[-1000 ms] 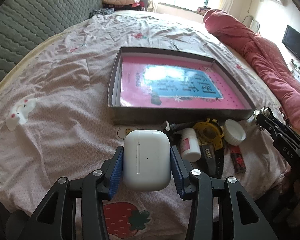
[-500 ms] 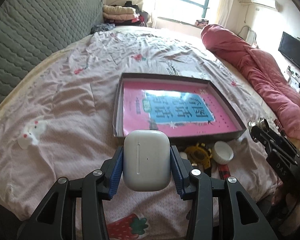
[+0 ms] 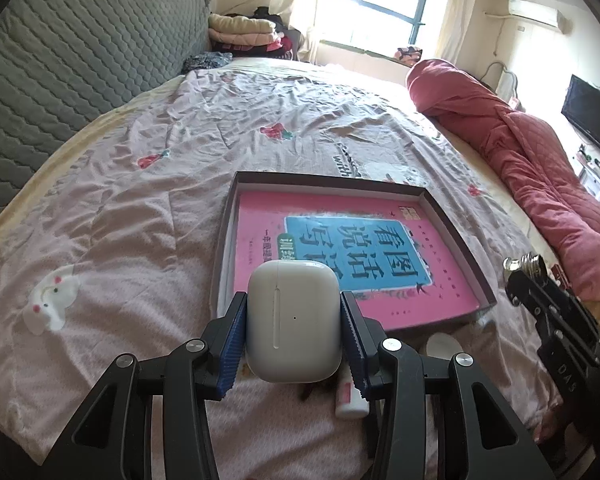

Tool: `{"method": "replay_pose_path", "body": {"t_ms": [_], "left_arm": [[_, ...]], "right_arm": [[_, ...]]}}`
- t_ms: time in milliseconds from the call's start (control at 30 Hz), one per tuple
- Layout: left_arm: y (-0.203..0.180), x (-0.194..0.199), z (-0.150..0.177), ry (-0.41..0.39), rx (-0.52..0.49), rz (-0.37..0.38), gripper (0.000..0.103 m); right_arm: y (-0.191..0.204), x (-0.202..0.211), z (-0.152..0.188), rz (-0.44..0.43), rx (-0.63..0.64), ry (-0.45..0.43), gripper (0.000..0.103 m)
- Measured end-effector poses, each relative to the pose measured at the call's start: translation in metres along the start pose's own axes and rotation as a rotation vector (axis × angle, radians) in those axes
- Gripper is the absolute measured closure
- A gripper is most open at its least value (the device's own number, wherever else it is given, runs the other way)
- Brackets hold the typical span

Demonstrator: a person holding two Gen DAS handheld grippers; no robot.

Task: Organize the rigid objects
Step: 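Carry the earbud case and metal jar over the tray with both grippers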

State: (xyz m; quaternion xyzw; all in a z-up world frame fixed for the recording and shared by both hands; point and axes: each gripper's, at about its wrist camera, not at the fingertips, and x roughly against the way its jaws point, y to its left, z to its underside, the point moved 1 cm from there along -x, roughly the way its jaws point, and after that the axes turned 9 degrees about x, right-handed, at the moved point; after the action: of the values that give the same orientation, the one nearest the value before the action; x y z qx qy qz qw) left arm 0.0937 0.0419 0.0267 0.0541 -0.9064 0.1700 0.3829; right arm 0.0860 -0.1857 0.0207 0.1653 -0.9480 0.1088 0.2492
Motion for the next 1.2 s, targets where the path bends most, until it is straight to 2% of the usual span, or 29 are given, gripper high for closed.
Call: {"method": "replay_pose_path", "body": {"t_ms": [267,633,1200], "left_arm": [[0.0,-0.026,-0.013,0.012,0.007,-0.015,0.057],[0.007,-0.069,-0.023,0.074,0.009,-0.036,0.057],[0.01,-0.109,-0.012,0.151,-0.002,-0.062,0.057]], "right_arm": [[-0.008,-0.027,0.003,0.005,-0.013,0.024,0.066],[-0.017,-0.056,-0.006,0.01,-0.031,0.033,0.066],[-0.022,-0.09,0.014,-0.002,-0.013,0.165,0.066]]}}
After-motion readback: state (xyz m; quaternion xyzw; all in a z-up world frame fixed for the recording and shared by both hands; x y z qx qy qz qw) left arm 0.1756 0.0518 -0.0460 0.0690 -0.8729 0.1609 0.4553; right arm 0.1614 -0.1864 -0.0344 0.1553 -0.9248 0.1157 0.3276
